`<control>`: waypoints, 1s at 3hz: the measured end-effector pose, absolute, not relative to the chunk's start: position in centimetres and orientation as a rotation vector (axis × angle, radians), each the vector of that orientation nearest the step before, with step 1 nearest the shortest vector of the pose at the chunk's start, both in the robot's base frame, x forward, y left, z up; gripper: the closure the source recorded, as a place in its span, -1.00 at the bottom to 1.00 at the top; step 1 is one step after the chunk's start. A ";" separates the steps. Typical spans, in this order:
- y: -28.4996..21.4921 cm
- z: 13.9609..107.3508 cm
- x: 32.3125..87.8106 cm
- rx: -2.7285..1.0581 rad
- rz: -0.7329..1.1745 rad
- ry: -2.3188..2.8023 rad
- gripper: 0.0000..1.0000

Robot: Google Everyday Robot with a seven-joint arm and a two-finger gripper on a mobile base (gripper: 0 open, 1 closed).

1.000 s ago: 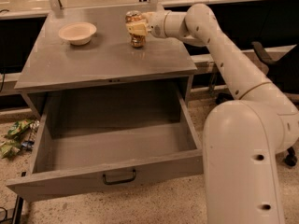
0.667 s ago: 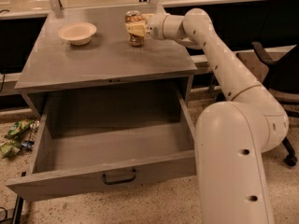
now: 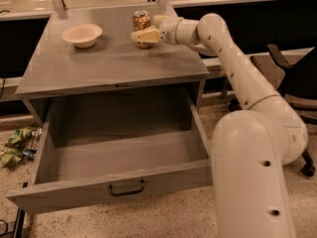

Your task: Pick orange can from top drawer and place on counter

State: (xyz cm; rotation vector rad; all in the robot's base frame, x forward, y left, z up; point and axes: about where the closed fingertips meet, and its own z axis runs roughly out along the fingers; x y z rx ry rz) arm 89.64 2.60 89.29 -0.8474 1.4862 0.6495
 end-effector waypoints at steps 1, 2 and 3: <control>0.2 90.9 87.2 -0.877 0.611 1.450 -1.00; -3.3 96.3 82.3 -0.898 0.521 1.367 -1.00; -7.1 96.0 78.2 -0.900 0.492 1.396 -1.00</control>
Offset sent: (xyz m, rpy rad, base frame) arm -0.2231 -0.1238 0.0704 -0.1514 -0.1728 -0.0061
